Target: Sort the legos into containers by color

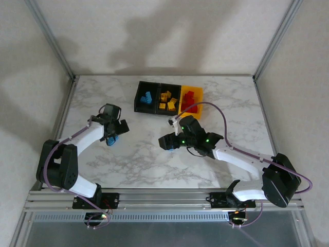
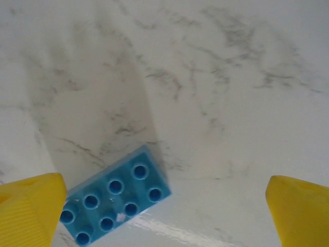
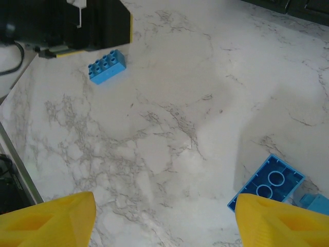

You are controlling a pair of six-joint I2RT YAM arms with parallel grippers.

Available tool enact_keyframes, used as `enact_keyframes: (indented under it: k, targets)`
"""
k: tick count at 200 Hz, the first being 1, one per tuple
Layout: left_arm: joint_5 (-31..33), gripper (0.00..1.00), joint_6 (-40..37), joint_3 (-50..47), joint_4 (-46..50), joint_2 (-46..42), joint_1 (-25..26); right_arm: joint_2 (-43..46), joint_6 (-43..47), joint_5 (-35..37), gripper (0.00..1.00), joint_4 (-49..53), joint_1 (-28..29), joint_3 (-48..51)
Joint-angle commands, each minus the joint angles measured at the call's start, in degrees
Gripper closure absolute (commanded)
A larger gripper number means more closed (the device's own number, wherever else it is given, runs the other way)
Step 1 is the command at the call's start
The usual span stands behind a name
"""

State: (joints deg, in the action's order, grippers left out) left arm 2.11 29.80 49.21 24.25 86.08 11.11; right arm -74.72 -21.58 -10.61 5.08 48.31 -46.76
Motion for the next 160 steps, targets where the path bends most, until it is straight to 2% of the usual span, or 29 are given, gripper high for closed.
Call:
enact_keyframes:
  k: [1,41,69,91,140,160]
  targets:
    - [-3.9,0.0,1.2,-2.4,-6.6,0.2,-1.6,1.6,1.0,-0.5,0.28,-0.8,0.5,-0.1]
    - [-5.2,0.0,-0.2,-3.8,-10.0,2.1,-2.8,2.0,0.7,-0.2,0.28,-0.8,0.6,0.3]
    - [-2.3,0.0,-1.0,-2.7,-8.7,4.1,-3.8,1.4,0.8,-0.5,0.29,-0.7,0.5,-0.2]
    - [-3.9,0.0,-0.4,-2.8,-8.2,4.7,-3.7,1.6,0.8,-0.2,0.29,-0.7,0.5,-0.1]
    - [-8.9,0.01,1.5,-5.9,-5.5,-0.2,-0.3,1.4,0.7,0.6,0.29,-0.9,0.5,0.3]
    - [-7.5,0.04,2.2,-6.6,-4.1,-0.9,2.1,0.8,0.7,0.6,0.29,-1.1,0.6,0.1]
